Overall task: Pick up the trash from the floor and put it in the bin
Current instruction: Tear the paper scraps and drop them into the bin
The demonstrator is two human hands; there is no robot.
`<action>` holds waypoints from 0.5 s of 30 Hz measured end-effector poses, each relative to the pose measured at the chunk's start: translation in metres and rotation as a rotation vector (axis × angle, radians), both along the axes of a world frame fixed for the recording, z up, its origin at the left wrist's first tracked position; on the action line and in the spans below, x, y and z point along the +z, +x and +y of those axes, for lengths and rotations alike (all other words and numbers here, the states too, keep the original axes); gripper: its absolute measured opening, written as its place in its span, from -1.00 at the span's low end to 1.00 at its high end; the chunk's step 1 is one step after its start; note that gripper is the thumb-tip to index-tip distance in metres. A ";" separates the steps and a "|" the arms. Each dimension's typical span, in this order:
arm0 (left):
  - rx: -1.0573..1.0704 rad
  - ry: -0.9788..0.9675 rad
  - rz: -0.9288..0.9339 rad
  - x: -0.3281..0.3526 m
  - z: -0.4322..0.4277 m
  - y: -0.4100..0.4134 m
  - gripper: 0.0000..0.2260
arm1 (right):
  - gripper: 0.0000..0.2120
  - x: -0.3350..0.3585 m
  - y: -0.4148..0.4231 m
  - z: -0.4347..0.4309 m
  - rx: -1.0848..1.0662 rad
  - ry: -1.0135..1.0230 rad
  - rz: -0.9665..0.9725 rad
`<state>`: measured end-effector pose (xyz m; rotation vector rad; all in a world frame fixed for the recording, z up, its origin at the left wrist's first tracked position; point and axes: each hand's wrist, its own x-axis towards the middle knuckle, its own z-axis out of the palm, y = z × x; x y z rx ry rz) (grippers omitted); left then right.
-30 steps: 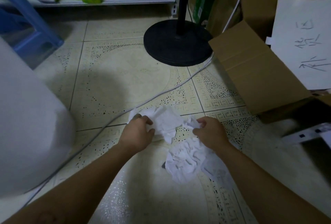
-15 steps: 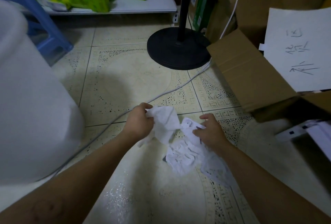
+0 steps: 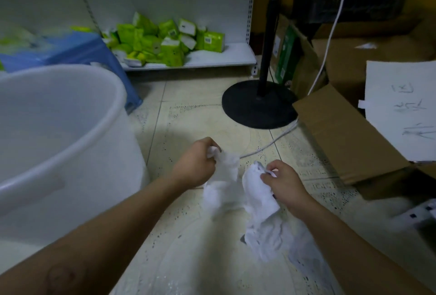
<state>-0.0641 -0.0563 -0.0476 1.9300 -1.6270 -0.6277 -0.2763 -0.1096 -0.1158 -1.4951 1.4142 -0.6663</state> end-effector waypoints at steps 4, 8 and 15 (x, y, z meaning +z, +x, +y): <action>0.036 -0.073 -0.136 0.053 0.002 0.026 -0.75 | -0.89 0.064 0.029 -0.008 0.014 -0.146 -0.084; 0.053 -0.200 -0.262 0.114 0.007 0.065 -0.84 | -0.77 0.134 0.060 -0.011 0.071 -0.241 -0.159; 0.191 -0.296 -0.409 0.179 0.041 0.167 -0.79 | -0.93 0.223 0.148 0.008 0.239 -0.375 -0.081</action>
